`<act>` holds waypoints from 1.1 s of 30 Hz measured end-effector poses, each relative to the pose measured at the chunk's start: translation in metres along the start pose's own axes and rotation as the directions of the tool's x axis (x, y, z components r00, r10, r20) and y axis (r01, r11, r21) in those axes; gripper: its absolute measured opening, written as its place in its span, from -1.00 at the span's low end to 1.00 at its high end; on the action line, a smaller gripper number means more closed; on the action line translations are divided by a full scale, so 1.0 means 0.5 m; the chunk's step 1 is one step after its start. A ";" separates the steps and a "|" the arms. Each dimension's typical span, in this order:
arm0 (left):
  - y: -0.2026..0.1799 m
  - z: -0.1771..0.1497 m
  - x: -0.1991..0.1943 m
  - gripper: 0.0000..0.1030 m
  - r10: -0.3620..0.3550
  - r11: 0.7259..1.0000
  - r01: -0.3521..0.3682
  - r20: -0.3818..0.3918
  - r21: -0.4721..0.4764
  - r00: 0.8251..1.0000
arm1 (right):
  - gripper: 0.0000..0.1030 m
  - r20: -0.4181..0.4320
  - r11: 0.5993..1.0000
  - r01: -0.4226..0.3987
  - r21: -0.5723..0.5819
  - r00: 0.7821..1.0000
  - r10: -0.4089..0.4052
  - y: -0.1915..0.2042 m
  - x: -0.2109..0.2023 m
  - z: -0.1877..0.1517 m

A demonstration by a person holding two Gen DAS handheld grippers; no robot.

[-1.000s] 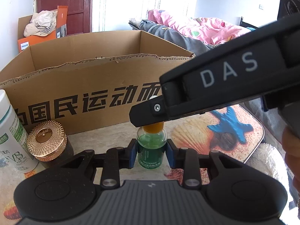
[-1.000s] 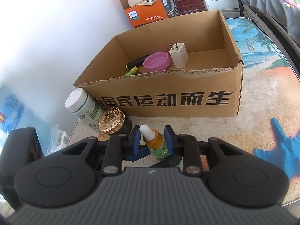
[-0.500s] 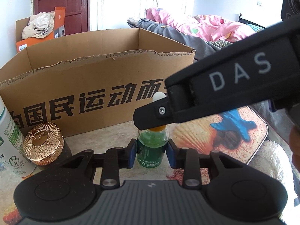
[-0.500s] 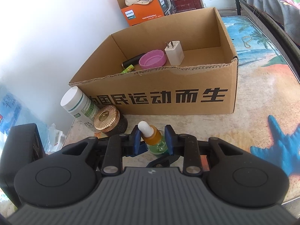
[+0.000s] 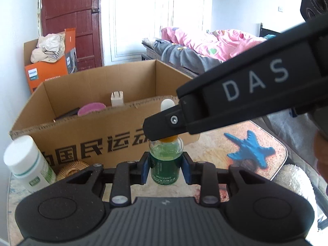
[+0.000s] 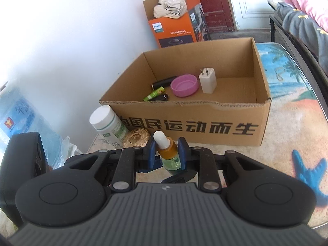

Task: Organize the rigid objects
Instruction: 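Lift the dropper bottle into the box and open the right gripper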

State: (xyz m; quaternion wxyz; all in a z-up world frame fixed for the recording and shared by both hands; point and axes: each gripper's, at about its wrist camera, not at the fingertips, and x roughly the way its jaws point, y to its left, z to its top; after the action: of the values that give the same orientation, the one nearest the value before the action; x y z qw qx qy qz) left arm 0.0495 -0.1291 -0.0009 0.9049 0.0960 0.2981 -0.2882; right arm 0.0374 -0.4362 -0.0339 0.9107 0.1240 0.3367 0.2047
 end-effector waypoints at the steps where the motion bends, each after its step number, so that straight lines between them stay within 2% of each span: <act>1: 0.002 0.011 -0.010 -0.36 0.008 1.000 -0.008 0.013 0.004 1.000 | -0.58 0.011 1.000 -0.008 -0.016 1.000 0.009 0.007 -0.007 0.012; 7: 0.029 0.099 -0.040 -0.36 0.033 0.999 -0.033 0.063 0.002 0.997 | -0.59 0.063 0.994 -0.056 -0.095 0.996 0.062 0.026 -0.037 0.107; 12: 0.064 0.184 0.005 -0.36 -0.011 1.000 0.012 0.027 -0.023 1.000 | -0.59 0.060 0.991 -0.065 -0.116 0.996 0.072 -0.006 -0.021 0.191; 20: 0.107 0.261 0.138 -0.36 -0.065 0.992 0.055 -0.086 -0.115 0.994 | -0.59 -0.023 0.997 -0.053 -0.056 0.998 0.052 -0.103 0.071 0.287; 23: 0.126 0.275 0.194 -0.36 -0.103 0.983 0.079 -0.137 -0.164 0.985 | -0.59 -0.056 0.998 -0.053 -0.020 0.997 0.052 -0.147 0.117 0.308; 28: 0.145 0.287 0.278 -0.36 -0.115 0.976 0.071 -0.208 -0.206 0.971 | -0.59 -0.106 0.999 -0.042 -0.001 0.994 0.042 -0.199 0.194 0.331; 33: 0.165 0.298 0.343 -0.36 -0.152 0.958 0.073 -0.272 -0.278 0.950 | -0.60 -0.147 1.000 -0.028 -0.001 0.989 0.028 -0.241 0.261 0.346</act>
State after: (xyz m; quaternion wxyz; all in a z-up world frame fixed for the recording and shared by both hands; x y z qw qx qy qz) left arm 0.2818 -0.1927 0.0170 0.8378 -0.0015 0.4686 -0.2802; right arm 0.2771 -0.4987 -0.0229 0.8807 0.1120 0.4007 0.2266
